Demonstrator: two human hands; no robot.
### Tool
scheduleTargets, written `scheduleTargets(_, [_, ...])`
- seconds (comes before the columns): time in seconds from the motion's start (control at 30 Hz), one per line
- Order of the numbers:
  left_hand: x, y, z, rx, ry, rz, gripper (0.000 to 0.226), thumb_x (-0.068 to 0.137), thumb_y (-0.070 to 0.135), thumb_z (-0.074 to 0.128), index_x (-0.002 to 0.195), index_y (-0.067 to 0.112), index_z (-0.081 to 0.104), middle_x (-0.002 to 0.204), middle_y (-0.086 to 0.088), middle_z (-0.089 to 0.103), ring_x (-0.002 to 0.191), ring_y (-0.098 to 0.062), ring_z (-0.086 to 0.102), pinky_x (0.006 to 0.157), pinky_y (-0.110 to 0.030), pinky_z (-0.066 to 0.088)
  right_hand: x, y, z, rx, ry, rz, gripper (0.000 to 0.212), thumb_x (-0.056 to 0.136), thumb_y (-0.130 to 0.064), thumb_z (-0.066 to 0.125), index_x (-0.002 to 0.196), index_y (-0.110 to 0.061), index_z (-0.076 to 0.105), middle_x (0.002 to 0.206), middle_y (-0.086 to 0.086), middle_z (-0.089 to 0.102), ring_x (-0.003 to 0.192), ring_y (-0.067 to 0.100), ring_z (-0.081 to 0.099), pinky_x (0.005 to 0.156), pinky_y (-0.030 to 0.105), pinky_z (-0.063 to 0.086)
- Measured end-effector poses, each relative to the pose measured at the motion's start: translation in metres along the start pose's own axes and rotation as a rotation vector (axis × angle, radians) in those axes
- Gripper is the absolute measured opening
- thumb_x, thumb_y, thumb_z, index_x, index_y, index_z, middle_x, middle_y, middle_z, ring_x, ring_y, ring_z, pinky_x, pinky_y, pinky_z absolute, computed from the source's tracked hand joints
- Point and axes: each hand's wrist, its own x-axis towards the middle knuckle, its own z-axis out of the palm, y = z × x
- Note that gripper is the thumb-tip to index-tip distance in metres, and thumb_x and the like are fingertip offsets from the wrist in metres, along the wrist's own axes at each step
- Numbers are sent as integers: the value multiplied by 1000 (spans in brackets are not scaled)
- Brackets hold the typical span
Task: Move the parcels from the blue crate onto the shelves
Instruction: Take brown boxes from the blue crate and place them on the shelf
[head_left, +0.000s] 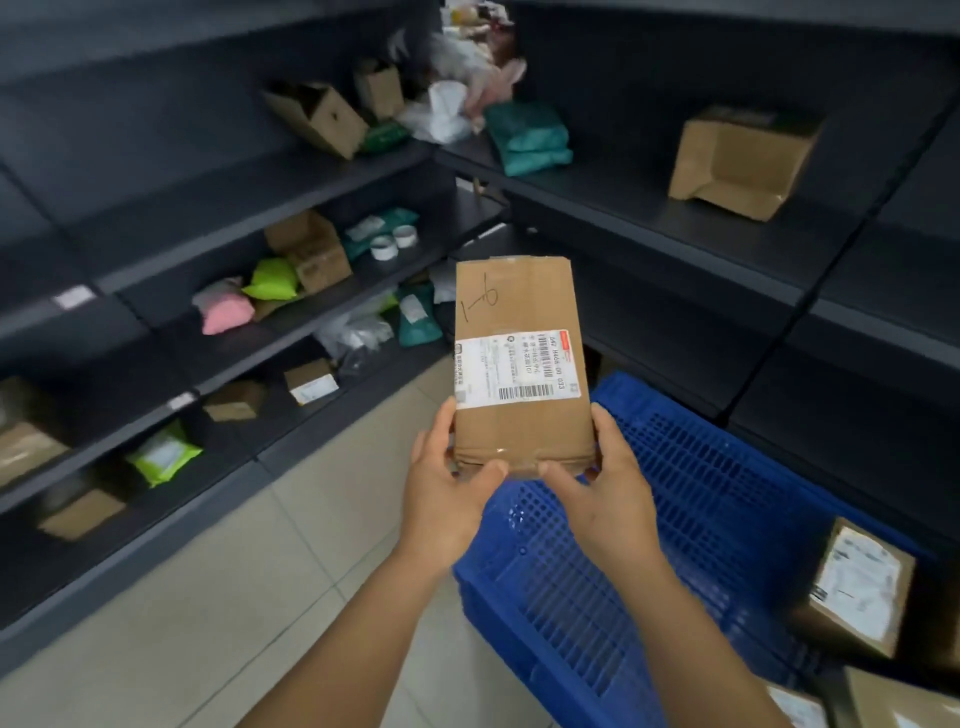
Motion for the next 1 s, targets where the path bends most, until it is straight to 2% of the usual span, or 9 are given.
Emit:
scheduleTargets(0.17, [-14, 21, -107, 6, 150, 80, 80, 81, 14, 73, 146, 38, 32, 115, 24, 38, 112, 2, 49, 99, -27, 46, -27, -86, 58, 6, -36, -143, 80, 81, -34, 74, 148, -34, 30, 143, -9, 42, 124, 9, 47, 104, 36, 44])
scheduleTargets(0.3, [-28, 29, -196, 19, 233, 130, 82, 81, 17, 74, 147, 38, 31, 126, 14, 39, 109, 13, 45, 93, -15, 42, -53, -148, 112, 18, -76, -230, 80, 80, -31, 75, 148, -33, 32, 139, -7, 43, 121, 9, 47, 103, 36, 44])
scheduleTargets(0.37, [-33, 32, -239, 42, 271, 156, 81, 80, 19, 75, 146, 40, 32, 128, 14, 39, 108, 12, 46, 89, -12, 41, -66, -176, 141, 30, -87, -266, 80, 80, -27, 75, 147, -32, 33, 137, -7, 44, 120, 10, 48, 102, 34, 44])
scheduleTargets(0.5, [-41, 36, -321, 67, 353, 185, 80, 79, 23, 75, 144, 42, 33, 127, 13, 42, 112, -1, 51, 98, -27, 47, -87, -229, 202, 65, -121, -336, 79, 78, -26, 75, 146, -31, 35, 138, -7, 47, 122, 12, 50, 103, 36, 44])
scheduleTargets(0.6, [-49, 39, -373, 66, 424, 196, 79, 82, 22, 73, 143, 46, 30, 124, 15, 40, 107, 4, 49, 87, -16, 45, -99, -266, 243, 88, -162, -398, 78, 80, -26, 74, 147, -30, 34, 138, -6, 46, 120, 12, 51, 101, 32, 44])
scheduleTargets(0.67, [-53, 43, -404, 61, 470, 195, 79, 83, 23, 72, 144, 47, 28, 126, 17, 38, 106, 6, 47, 84, -14, 44, -107, -290, 266, 97, -191, -445, 78, 83, -25, 72, 149, -30, 30, 139, -7, 42, 122, 12, 48, 102, 30, 41])
scheduleTargets(0.8, [-56, 49, -463, 68, 559, 182, 80, 84, 25, 70, 147, 44, 24, 129, 18, 35, 112, -2, 46, 90, -23, 45, -118, -335, 310, 101, -266, -516, 78, 87, -29, 67, 150, -33, 22, 132, -13, 35, 115, 7, 44, 93, 24, 39])
scheduleTargets(0.87, [-54, 52, -489, 79, 598, 177, 81, 85, 27, 70, 148, 43, 22, 131, 17, 33, 117, -5, 44, 95, -28, 47, -117, -356, 331, 107, -299, -554, 77, 88, -31, 66, 150, -34, 21, 137, -12, 35, 112, 4, 41, 91, 22, 37])
scheduleTargets(1.0, [-38, 53, -536, 96, 689, 193, 79, 84, 28, 70, 147, 43, 24, 127, 21, 34, 111, 0, 45, 95, -27, 47, -104, -394, 375, 114, -339, -604, 79, 87, -34, 66, 151, -35, 20, 143, -11, 33, 116, 5, 40, 94, 26, 41])
